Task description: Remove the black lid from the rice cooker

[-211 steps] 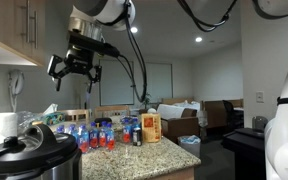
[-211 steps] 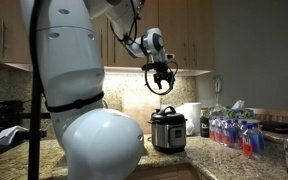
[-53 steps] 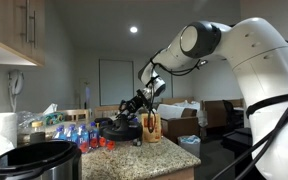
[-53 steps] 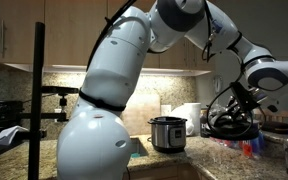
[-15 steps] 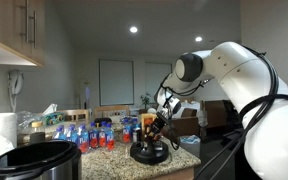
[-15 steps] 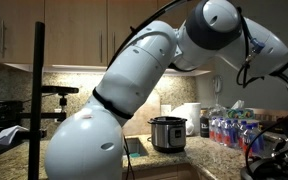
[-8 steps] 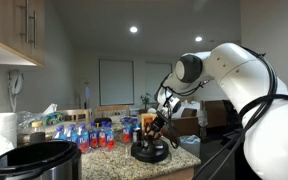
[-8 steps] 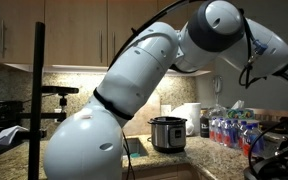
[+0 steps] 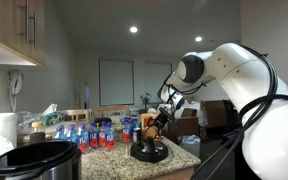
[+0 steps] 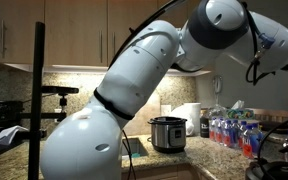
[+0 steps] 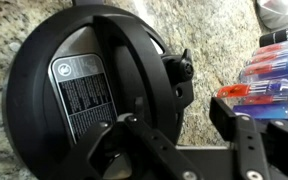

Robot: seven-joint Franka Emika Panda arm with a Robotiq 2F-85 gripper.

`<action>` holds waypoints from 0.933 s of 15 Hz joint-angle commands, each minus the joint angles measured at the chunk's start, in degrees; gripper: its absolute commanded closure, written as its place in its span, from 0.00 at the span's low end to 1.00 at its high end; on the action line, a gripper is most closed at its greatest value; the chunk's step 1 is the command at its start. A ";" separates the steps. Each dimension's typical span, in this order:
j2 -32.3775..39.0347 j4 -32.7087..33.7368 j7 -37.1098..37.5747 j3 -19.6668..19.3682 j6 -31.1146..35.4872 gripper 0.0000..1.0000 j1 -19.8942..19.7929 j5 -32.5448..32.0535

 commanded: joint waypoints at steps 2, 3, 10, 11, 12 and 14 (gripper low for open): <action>-1.74 1.49 3.87 0.00 -3.49 0.00 -1.06 -2.46; -2.29 1.73 4.09 -0.23 -4.27 0.00 -1.05 -3.22; -8.75 3.07 7.20 -2.84 -12.49 0.00 0.70 -19.58; -10.36 2.61 7.51 -2.86 -11.45 0.00 1.41 -22.57; -12.63 1.61 7.37 -2.61 -9.22 0.00 2.50 -25.46; -16.85 0.44 7.39 -1.59 -5.09 0.00 4.42 -29.34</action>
